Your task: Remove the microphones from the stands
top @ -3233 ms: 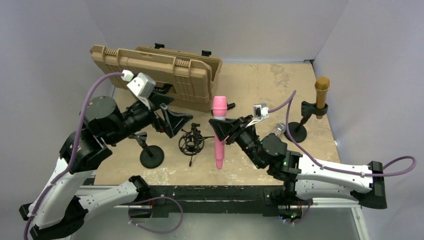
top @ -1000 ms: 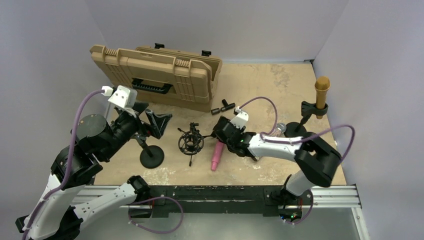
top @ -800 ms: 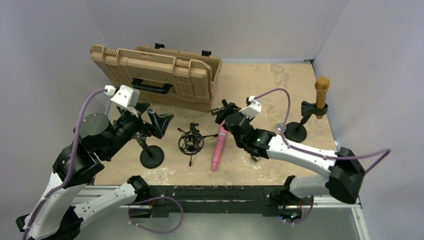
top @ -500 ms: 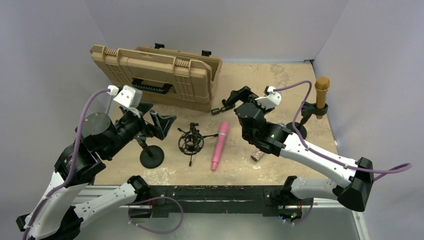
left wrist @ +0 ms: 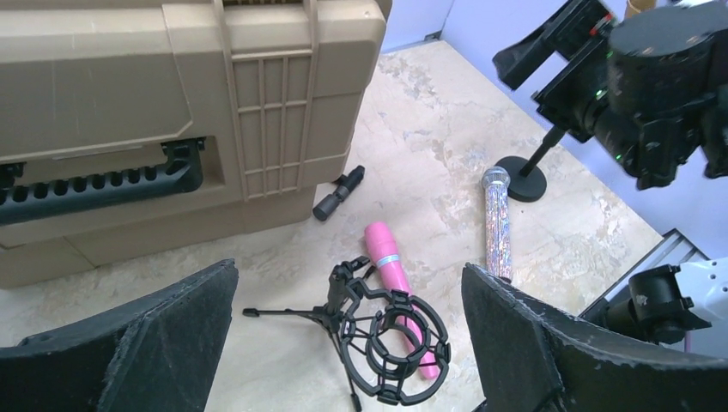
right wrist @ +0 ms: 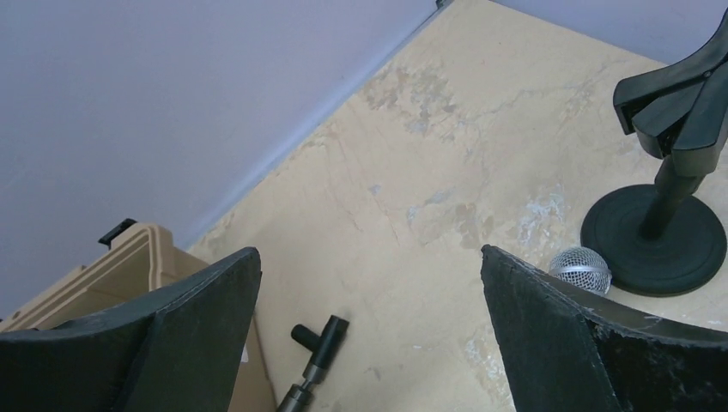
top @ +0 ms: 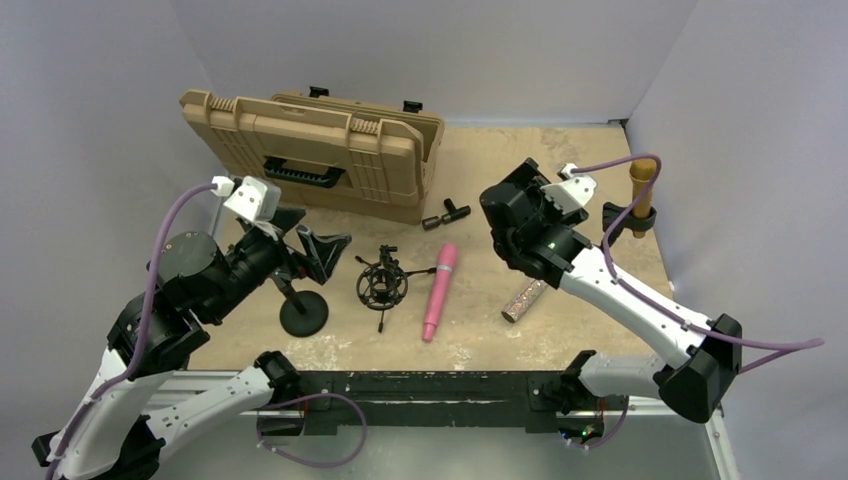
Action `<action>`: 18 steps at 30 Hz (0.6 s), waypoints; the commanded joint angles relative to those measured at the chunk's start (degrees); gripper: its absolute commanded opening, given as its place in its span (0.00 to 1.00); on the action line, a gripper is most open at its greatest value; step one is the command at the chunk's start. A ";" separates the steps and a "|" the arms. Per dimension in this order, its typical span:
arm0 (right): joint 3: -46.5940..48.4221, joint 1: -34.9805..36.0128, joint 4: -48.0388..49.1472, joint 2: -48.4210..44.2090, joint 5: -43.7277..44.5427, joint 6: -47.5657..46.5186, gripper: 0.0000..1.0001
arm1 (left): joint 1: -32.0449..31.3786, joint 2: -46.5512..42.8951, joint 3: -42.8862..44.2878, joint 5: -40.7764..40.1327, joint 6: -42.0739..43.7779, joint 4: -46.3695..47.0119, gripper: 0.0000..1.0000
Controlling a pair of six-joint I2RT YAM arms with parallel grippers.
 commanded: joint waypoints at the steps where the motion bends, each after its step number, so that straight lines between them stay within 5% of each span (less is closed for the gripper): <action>1: 3.40 -0.39 4.98 -4.04 2.15 -5.00 0.99 | 0.18 0.02 -1.61 2.37 -1.18 2.99 1.00; 12: 1.53 -0.39 39.20 -19.76 -14.16 -33.05 0.96 | -0.93 9.96 -9.04 23.95 -10.19 21.77 0.96; 18: 8.37 -0.37 40.96 -22.74 -22.25 -37.88 0.95 | -13.08 20.82 -16.35 16.73 -5.02 50.55 0.97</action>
